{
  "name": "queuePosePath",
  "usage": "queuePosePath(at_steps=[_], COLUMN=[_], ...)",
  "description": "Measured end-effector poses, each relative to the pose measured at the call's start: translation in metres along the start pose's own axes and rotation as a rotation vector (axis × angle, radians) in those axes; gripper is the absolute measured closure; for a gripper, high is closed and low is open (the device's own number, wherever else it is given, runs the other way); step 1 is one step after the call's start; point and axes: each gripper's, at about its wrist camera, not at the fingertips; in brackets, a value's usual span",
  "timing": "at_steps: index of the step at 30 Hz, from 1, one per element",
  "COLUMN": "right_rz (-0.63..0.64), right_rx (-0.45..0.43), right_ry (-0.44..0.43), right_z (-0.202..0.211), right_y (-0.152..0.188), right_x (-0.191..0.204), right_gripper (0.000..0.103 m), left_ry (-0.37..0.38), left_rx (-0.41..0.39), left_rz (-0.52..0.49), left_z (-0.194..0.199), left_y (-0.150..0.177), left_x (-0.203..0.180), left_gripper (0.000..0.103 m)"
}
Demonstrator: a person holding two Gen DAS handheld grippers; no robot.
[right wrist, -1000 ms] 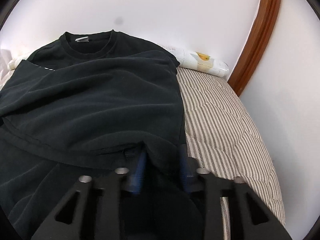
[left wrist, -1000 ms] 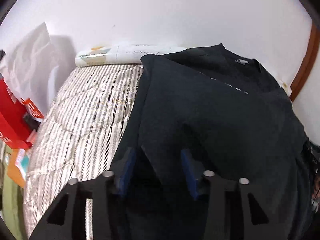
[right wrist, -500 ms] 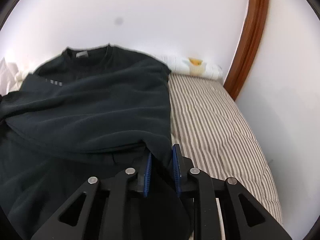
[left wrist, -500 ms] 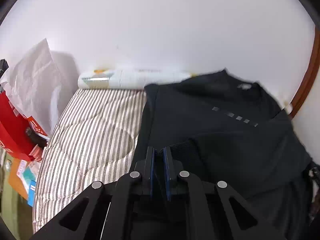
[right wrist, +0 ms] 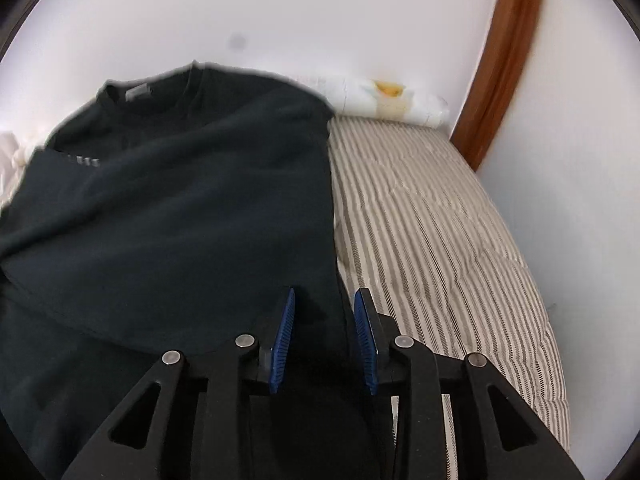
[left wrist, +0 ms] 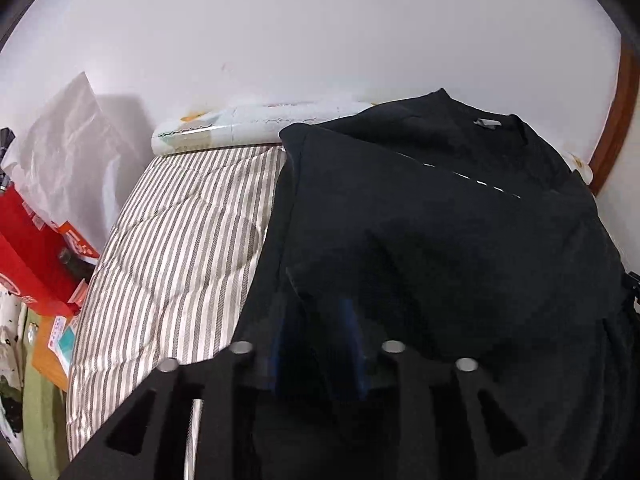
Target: Fold small clothes
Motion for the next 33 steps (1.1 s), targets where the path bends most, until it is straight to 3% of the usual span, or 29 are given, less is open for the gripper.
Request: queuePosePath(at_steps=[4, 9, 15, 20, 24, 27, 30, 33], right_rz=[-0.049, -0.09, -0.105, -0.099, -0.085, -0.087, -0.115, -0.104], right_rx=[-0.043, -0.125, -0.093, -0.003, 0.013, 0.021, 0.022, -0.019], right_ry=[0.012, -0.012, 0.004, -0.082, -0.122, -0.138, -0.167, -0.133], right_z=[0.035, 0.086, 0.113, 0.114, 0.118, 0.116, 0.113, 0.113], right_y=[0.006, 0.038, 0.094, 0.145, 0.173, 0.187, 0.195, 0.195], right_x=[-0.016, -0.038, -0.056, -0.053, -0.043, -0.036, -0.031, -0.024], right_gripper=[0.061, 0.044, 0.043, 0.043, 0.043, 0.043, 0.043, 0.043], left_ry=[0.021, 0.034, 0.042, 0.057, 0.089, 0.136, 0.116, 0.107], left_rx=[-0.003, 0.015, 0.041, 0.074, 0.069, 0.067, 0.045, 0.026], left_rz=[0.0, -0.002, 0.031, 0.091, 0.113, 0.109, 0.097, 0.093], left_z=[0.016, 0.039, 0.071, 0.091, 0.109, 0.12, 0.125, 0.126], left_y=[0.012, 0.036, 0.085, 0.132, 0.163, 0.181, 0.193, 0.197], left_x=[-0.004, -0.005, 0.009, 0.023, 0.026, 0.021, 0.013, 0.007], left_gripper=[0.057, 0.053, 0.052, 0.052, 0.052, 0.052, 0.051, 0.051])
Point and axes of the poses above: each gripper's, at about its wrist camera, not at the fingertips, and z roughly against the way its jaws point, x to its left, y to its underside, and after that the axes turned 9 degrees about y, right-handed
